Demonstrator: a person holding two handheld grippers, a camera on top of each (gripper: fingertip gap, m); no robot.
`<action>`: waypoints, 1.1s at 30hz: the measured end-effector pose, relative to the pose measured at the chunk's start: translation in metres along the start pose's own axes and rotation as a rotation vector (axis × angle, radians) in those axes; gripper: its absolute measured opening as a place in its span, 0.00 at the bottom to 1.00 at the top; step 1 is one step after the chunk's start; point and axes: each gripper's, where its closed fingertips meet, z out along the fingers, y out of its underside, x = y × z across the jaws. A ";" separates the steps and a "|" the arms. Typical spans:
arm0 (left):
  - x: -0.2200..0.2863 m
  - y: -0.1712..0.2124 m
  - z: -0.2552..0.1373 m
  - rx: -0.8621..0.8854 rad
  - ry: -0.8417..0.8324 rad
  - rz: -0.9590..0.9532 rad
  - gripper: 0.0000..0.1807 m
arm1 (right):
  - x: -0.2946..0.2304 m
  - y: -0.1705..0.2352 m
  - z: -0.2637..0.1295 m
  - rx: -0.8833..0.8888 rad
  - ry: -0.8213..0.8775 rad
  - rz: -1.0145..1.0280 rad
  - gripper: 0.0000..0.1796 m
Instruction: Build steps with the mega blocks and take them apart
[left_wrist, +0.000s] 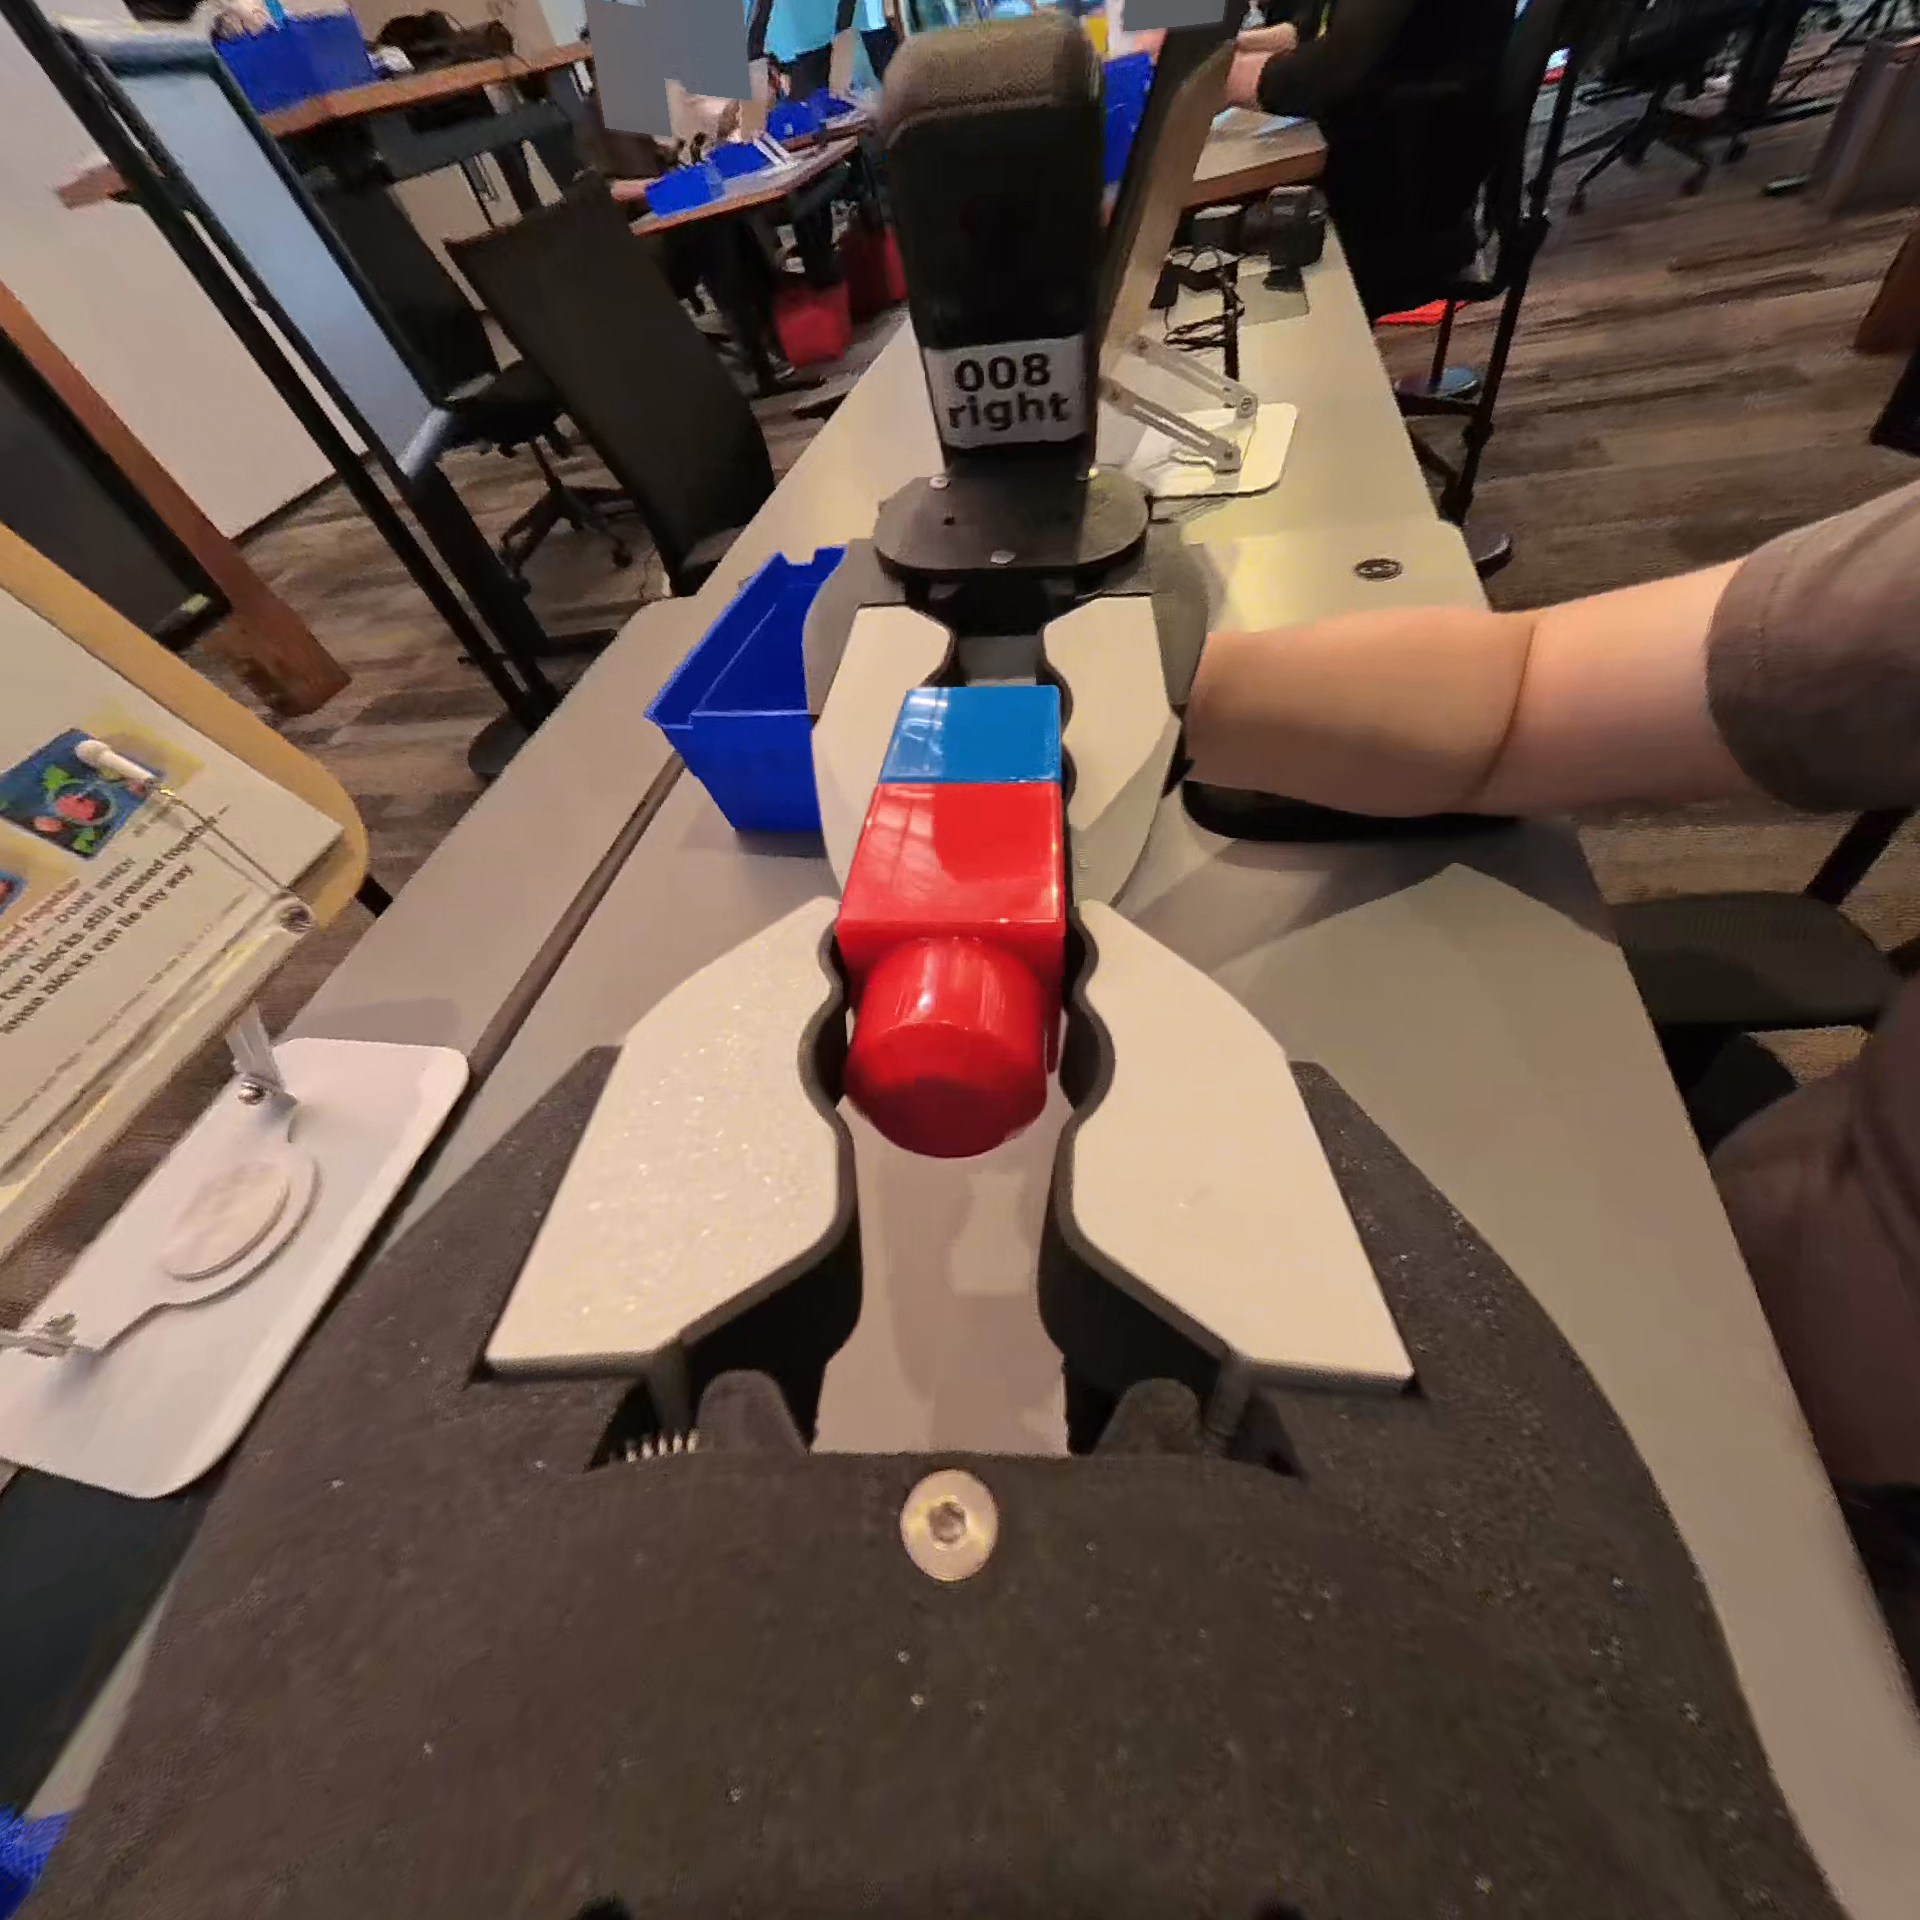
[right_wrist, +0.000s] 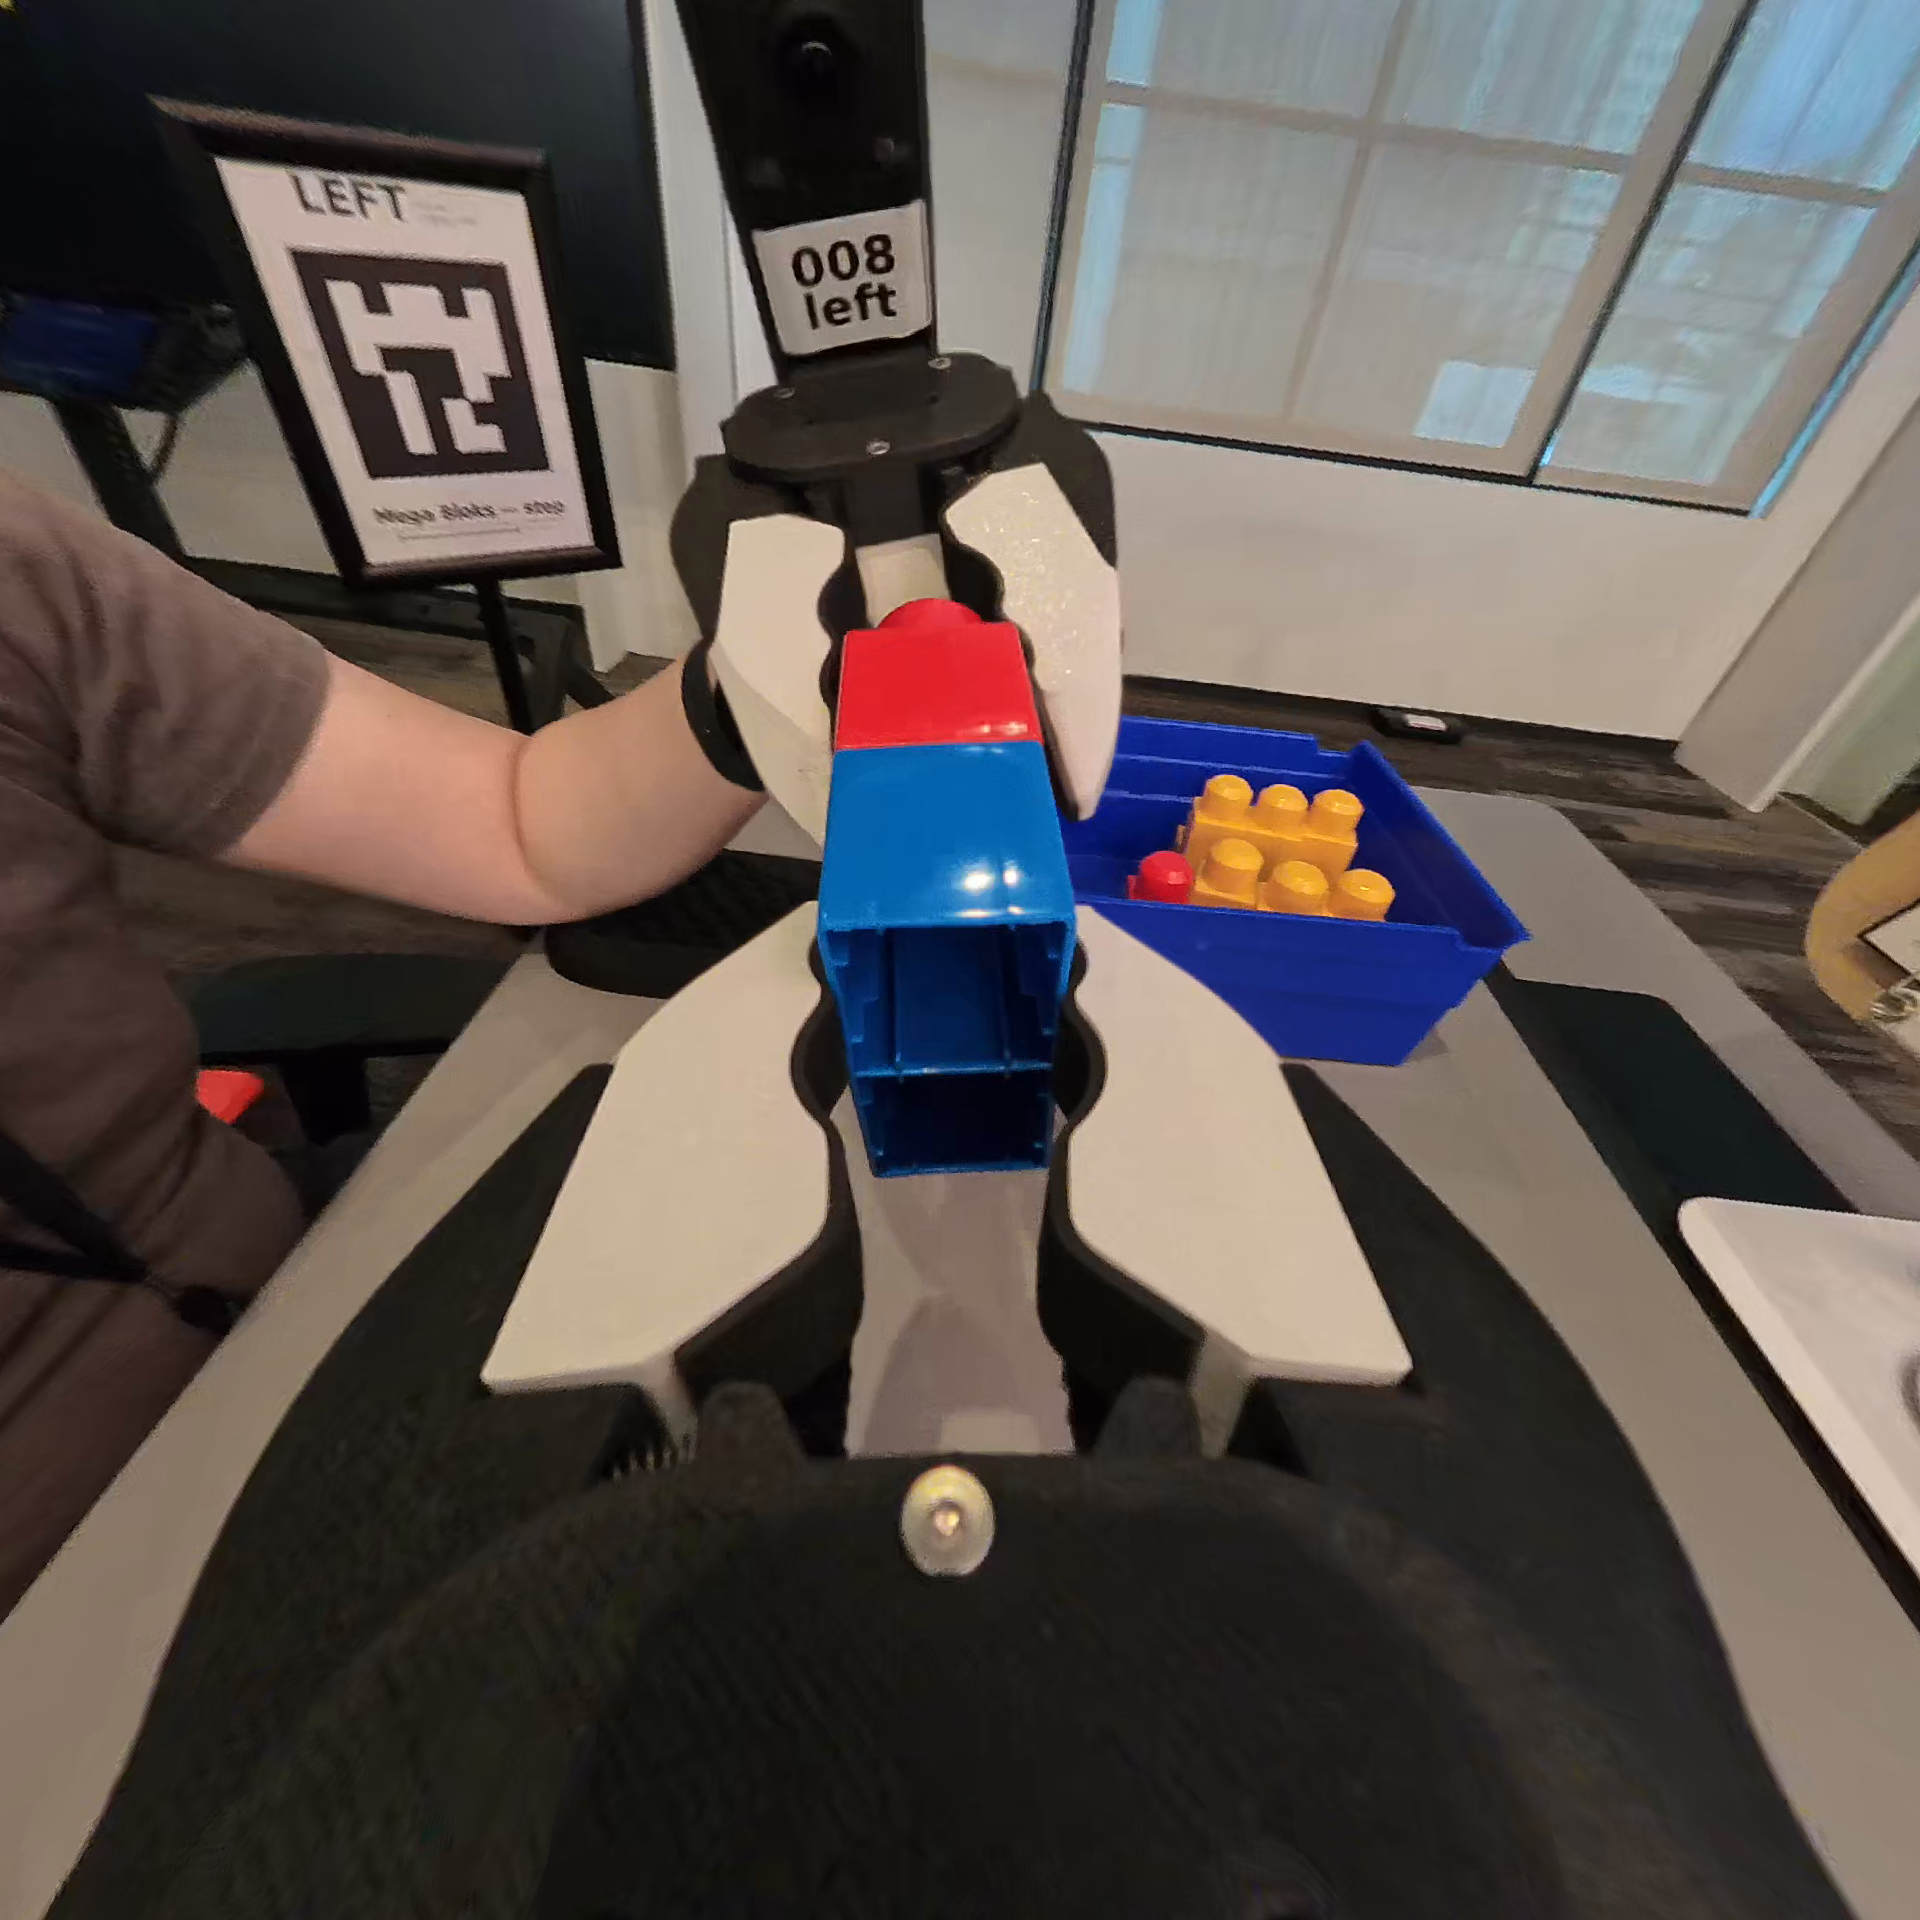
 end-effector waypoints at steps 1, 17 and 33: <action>0.002 -0.001 0.000 -0.015 0.016 -0.018 0.20 | -0.001 -0.001 -0.002 0.000 -0.010 -0.006 0.21; -0.030 -0.035 -0.104 0.154 -0.145 -0.065 0.20 | 0.122 0.118 -0.312 -0.762 0.943 0.395 0.22; -0.015 0.010 -0.010 0.066 0.210 -0.518 0.20 | 0.106 -0.001 -0.181 -0.398 0.753 -0.344 0.35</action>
